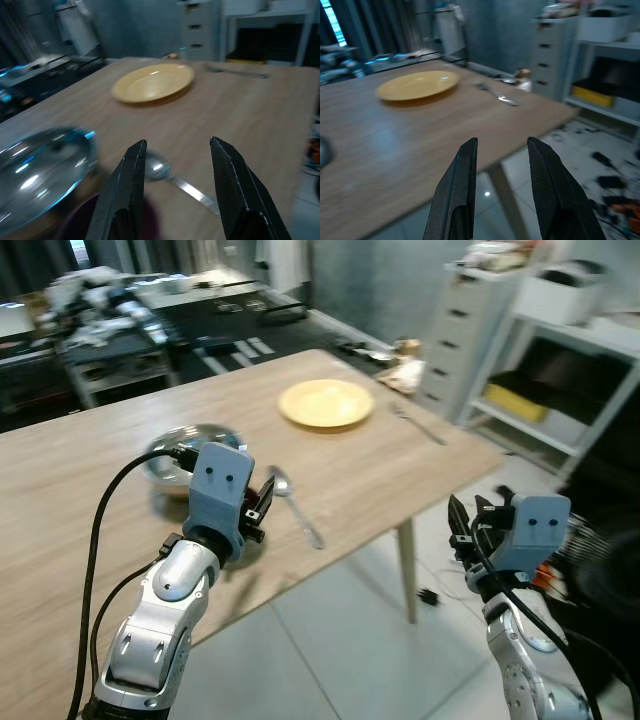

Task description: Setting the table

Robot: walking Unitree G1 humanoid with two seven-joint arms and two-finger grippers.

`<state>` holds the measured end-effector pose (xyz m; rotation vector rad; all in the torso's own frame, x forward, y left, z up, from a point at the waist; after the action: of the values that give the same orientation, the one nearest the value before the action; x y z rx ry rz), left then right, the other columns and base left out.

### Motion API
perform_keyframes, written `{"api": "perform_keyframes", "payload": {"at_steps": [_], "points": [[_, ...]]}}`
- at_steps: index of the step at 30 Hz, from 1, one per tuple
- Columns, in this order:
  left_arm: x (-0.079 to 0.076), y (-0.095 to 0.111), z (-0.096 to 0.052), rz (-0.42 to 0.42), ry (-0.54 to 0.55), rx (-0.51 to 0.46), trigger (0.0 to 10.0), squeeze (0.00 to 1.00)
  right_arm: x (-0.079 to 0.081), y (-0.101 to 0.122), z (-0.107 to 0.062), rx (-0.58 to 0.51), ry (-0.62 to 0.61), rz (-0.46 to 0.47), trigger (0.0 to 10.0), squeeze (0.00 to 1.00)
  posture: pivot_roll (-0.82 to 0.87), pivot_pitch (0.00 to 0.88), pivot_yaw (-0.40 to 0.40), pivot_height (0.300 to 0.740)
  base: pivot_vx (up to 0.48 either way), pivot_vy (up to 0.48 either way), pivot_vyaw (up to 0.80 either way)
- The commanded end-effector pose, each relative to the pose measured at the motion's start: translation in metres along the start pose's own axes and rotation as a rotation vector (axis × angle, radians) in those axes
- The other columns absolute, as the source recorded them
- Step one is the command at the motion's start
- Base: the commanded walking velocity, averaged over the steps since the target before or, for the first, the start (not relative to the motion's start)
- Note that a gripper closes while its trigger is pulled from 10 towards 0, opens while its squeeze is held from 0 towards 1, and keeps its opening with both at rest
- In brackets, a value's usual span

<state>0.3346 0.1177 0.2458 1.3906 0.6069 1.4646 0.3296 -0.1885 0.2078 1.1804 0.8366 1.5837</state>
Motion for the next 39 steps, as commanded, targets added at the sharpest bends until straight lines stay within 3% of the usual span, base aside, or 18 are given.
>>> {"api": "perform_keyframes", "payload": {"at_steps": [1,39], "points": [[-0.0018,-0.0044,-0.0004,0.003,-0.008,0.013,10.0,0.0,-0.0025,-0.0021,-0.0023,0.012,-0.011,0.002,10.0,0.0,0.04,0.095,0.086,0.74,0.0,0.0,-0.78],[-0.0039,-0.0053,0.0003,-0.002,-0.015,0.013,10.0,0.0,-0.0025,-0.0018,-0.0022,0.016,-0.007,-0.002,10.0,0.0,0.03,0.093,0.088,0.74,0.0,0.0,-0.78]]}}
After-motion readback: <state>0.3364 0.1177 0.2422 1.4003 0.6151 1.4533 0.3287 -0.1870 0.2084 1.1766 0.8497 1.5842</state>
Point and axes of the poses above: a point about 5 cm out from each wrist's last joint towards the gripper, its own z axis pointing out of the wrist towards the gripper, its own y axis along the axis of the wrist's last joint, x = y × z, the point moved 3 cm from there along z, pointing out of the wrist towards the gripper, and after that the axes turned 15 degrees about z, right-handed, at the moved point
